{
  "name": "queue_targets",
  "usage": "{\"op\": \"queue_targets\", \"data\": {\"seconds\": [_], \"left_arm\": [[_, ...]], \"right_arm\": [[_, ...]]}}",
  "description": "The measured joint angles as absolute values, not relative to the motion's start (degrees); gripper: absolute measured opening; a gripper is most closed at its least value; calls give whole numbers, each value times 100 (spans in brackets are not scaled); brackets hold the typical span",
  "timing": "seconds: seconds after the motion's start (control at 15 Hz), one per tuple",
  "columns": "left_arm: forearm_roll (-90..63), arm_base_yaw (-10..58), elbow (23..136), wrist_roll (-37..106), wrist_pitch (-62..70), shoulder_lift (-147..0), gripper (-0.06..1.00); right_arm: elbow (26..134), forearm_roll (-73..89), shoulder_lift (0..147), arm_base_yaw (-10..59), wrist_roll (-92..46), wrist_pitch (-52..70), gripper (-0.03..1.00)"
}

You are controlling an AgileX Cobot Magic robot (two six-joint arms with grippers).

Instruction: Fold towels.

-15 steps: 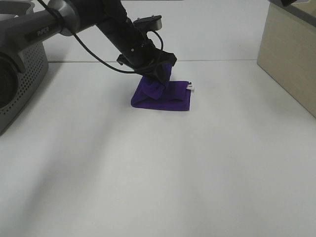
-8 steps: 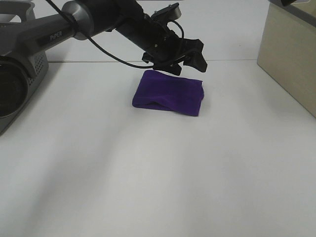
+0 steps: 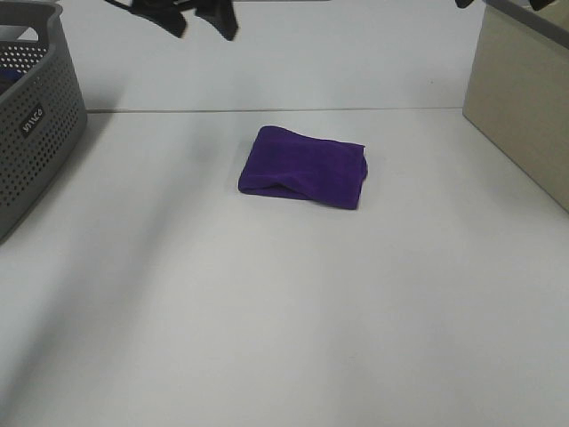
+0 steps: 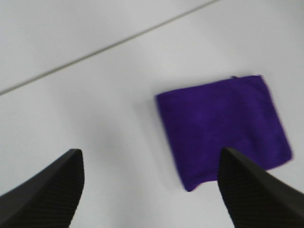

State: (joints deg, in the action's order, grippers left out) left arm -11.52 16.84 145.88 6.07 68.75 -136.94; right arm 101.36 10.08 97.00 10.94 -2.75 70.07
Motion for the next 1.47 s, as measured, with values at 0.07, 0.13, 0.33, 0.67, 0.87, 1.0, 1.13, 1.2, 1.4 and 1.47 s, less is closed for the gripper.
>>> {"op": "queue_targets", "data": {"seconds": [0.07,0.13,0.33,0.67,0.87,1.0,1.13,1.2,1.4,1.47], "left_arm": [[-665,1564,14605,344,6921,-13579,71],[-401,1432,14605,109,6927,-13465,71],[-327,837,14072,115,6939,-12943,71],[-246,-447,9906,699,6927,-9838,71],[-241,-699,7987,751,6853,-7769,71],[-178,-773,6761,756,6595,-5993,71],[-109,-773,6062,762,6486,-4905,71],[-103,-773,5185,773,6440,-3289,71],[-97,-773,4309,773,6429,-1541,71],[-97,-773,4194,773,6457,-1289,71]], "right_arm": [[10136,768,9700,1094,-160,7007,80],[10136,544,9700,1089,-57,7007,79],[10136,579,9700,722,0,7007,78],[9179,911,8697,46,-74,6939,77],[7764,991,6990,46,-166,6950,77],[6772,945,5552,46,-229,6961,77],[5913,831,4286,46,-229,6870,77],[5180,693,3283,46,-229,6749,77],[4039,435,1679,46,-435,6463,77],[3902,424,1432,46,-516,6446,77]]}}
